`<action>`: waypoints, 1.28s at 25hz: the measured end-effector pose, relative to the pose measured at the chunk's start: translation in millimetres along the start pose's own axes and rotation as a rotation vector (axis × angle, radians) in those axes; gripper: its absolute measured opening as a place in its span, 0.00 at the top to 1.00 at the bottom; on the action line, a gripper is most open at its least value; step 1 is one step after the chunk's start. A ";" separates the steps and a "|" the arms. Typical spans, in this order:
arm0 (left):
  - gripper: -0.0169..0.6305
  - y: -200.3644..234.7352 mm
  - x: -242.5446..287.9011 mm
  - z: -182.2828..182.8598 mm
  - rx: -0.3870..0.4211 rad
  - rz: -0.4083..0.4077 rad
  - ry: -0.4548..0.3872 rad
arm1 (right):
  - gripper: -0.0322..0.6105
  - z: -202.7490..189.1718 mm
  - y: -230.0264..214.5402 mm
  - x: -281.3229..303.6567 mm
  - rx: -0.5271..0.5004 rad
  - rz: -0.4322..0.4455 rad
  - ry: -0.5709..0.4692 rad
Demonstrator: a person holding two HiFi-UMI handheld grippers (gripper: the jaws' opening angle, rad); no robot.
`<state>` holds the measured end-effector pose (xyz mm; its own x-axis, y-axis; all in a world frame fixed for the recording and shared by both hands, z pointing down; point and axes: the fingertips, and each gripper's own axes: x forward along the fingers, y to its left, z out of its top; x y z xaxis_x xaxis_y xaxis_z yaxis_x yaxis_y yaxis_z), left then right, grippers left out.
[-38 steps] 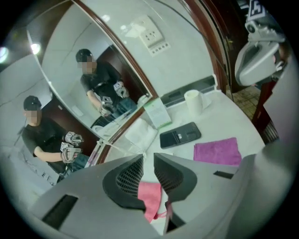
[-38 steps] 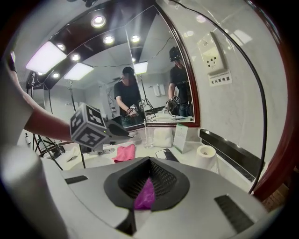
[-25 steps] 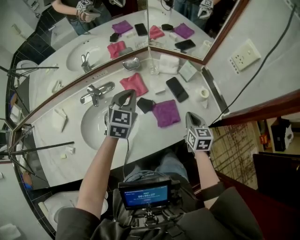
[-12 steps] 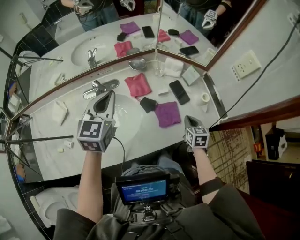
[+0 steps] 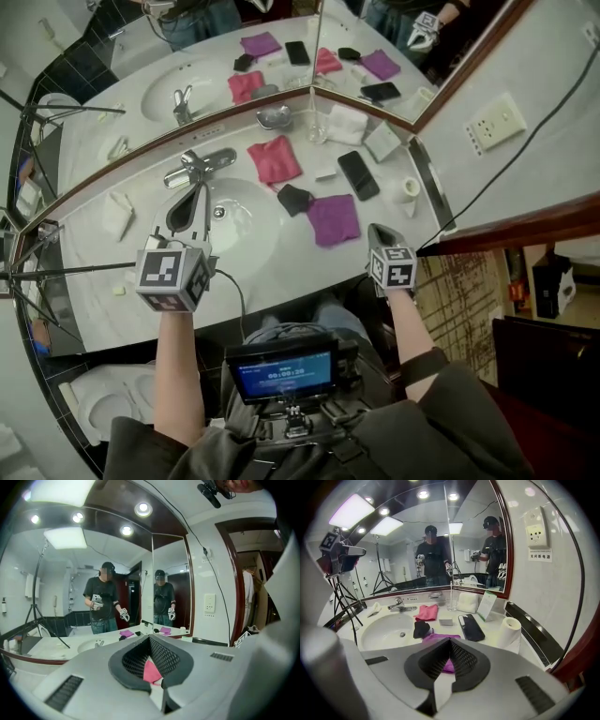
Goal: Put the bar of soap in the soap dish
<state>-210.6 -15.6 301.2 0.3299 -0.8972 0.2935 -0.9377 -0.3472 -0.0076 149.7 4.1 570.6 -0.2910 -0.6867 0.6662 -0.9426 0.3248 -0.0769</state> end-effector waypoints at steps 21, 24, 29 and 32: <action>0.97 -51.9 -33.4 -38.7 -0.055 0.219 0.028 | 0.92 14.1 -0.5 17.8 -0.294 0.223 0.029; 0.97 -51.9 -39.0 -44.8 -0.060 0.202 0.046 | 0.92 18.4 8.7 14.9 -0.314 0.203 0.037; 0.97 -69.9 -38.4 -48.2 -0.057 0.115 0.035 | 0.92 34.5 25.1 10.7 -0.482 0.185 0.028; 0.97 -74.2 -31.0 -53.7 -0.073 0.101 0.036 | 0.80 50.1 31.8 17.2 -0.638 0.203 0.033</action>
<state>-157.1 52.6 343.9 0.2302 -0.9159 0.3288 -0.9719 -0.2333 0.0304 106.5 -29.9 542.5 -0.4378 -0.5543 0.7079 -0.5850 0.7735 0.2438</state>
